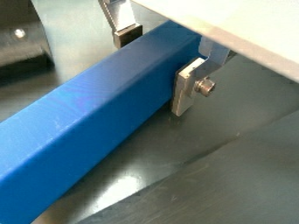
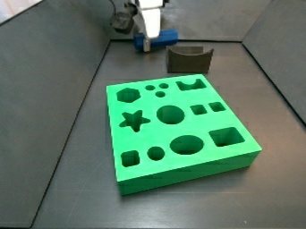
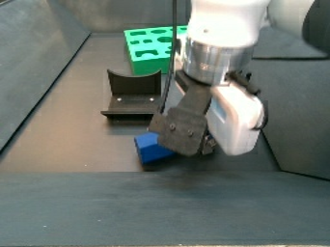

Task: Pick up the hexagon object. Move up. Place the hexagon object on the fixture. Regrasp the hexagon object. Move to above the board. Insert the hexagon object.
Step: Move up, then place the hexagon object on the fixture.

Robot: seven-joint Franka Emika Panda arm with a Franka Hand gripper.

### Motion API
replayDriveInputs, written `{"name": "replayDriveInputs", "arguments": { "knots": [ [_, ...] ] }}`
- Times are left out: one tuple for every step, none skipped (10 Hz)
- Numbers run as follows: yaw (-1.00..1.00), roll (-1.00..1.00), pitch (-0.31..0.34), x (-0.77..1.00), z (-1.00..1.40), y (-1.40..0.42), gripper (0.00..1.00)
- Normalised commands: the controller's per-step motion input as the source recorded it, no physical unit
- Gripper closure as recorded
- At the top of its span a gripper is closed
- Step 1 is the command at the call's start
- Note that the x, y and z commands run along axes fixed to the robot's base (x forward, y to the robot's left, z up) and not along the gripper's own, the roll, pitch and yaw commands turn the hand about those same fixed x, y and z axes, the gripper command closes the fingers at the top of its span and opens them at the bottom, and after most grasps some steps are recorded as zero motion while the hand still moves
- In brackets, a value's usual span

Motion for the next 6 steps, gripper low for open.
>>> {"name": "replayDriveInputs", "arguments": {
  "knots": [
    [-0.01,-0.01,0.033,-0.04,0.65,-0.02,1.00],
    [-0.01,-0.01,0.037,-0.03,0.51,-0.01,1.00],
    [-0.01,0.00,0.043,-0.03,0.36,-0.01,1.00],
    [-0.01,0.00,0.048,-0.02,0.21,0.00,1.00],
    [0.00,0.00,0.000,0.00,1.00,0.00,1.00],
    [0.00,0.00,0.001,0.00,1.00,0.00,1.00]
  ]
}}
